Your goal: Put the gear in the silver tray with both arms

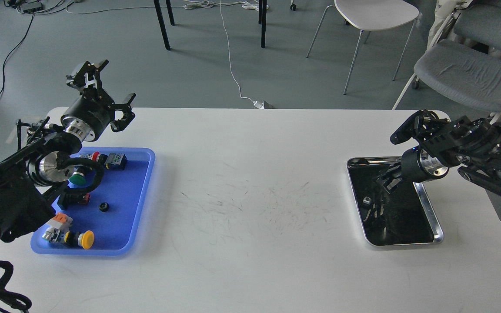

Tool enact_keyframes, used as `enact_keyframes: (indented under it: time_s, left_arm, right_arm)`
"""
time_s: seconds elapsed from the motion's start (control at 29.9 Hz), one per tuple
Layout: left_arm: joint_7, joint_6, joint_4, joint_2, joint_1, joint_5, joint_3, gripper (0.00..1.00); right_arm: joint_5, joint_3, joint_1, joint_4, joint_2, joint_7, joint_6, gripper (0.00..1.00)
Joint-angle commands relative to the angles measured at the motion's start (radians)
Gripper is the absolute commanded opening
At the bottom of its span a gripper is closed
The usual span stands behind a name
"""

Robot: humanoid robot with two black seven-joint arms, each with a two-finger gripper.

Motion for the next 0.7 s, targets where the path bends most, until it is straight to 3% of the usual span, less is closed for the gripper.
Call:
enact_keyframes:
  time_s: [0.0,0.1,0.3,0.5,0.67]
  left_arm:
    - [0.0,0.002,0.0,0.0,0.0,0.0,0.0,0.99]
    - [0.0,0.002,0.0,0.0,0.0,0.0,0.0,0.99]
    - [0.001,-0.005,-0.002,0.004,0.003,0.026,0.023,0.99]
    - [0.0,-0.07,-0.012,0.067,0.008,0.081,0.043,0.99]
    - [0.0,-0.076,-0.051,0.138,0.009,0.167,0.043,0.99]
  right_arm:
    - [0.001,0.02,0.0,0.001,0.004,0.0,0.0,0.56]
    - [0.003,0.051,-0.001,0.001,0.004,0.0,0.002,0.7]
    - [0.063,0.126,-0.003,-0.025,0.004,0.0,0.002,0.76]
    - [0.309,0.166,-0.001,-0.064,0.003,0.0,0.002,0.85]
    - [0.576,0.243,-0.001,-0.104,-0.008,0.0,-0.004,0.88]
